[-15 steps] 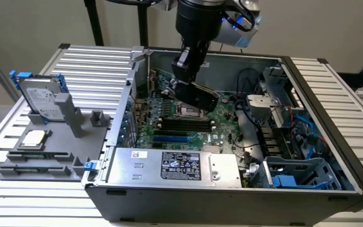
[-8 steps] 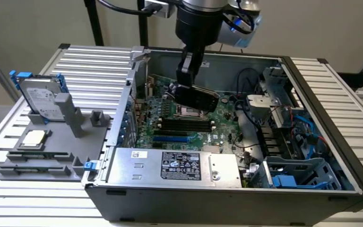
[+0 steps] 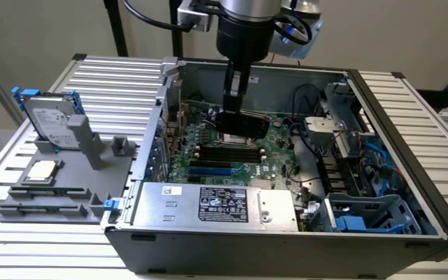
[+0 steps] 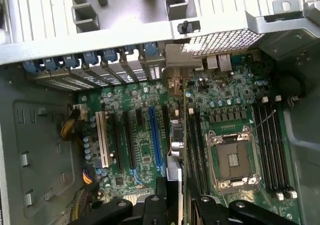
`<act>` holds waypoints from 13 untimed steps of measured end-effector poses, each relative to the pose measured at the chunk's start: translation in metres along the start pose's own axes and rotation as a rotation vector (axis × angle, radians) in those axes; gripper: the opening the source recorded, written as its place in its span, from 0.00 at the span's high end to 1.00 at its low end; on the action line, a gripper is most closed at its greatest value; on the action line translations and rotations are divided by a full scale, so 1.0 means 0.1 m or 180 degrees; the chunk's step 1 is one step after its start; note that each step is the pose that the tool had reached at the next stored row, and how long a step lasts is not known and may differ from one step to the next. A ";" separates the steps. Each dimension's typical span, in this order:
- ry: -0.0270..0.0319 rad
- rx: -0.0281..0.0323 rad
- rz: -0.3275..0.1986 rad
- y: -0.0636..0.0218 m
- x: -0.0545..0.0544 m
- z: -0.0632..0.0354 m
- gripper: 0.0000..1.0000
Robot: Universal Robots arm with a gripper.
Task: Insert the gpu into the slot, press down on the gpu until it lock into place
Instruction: 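Insert the gpu into the slot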
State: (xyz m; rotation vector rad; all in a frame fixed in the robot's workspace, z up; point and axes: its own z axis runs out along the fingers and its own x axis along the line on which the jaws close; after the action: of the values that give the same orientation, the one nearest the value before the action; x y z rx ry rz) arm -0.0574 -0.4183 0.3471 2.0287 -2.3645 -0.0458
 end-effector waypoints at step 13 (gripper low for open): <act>-0.0024 0.0019 -0.0458 -0.028 0.15 0.129 0.74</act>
State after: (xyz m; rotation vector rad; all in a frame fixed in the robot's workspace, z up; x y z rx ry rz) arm -0.0574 -0.4334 0.3342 2.2014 -2.2209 -0.0494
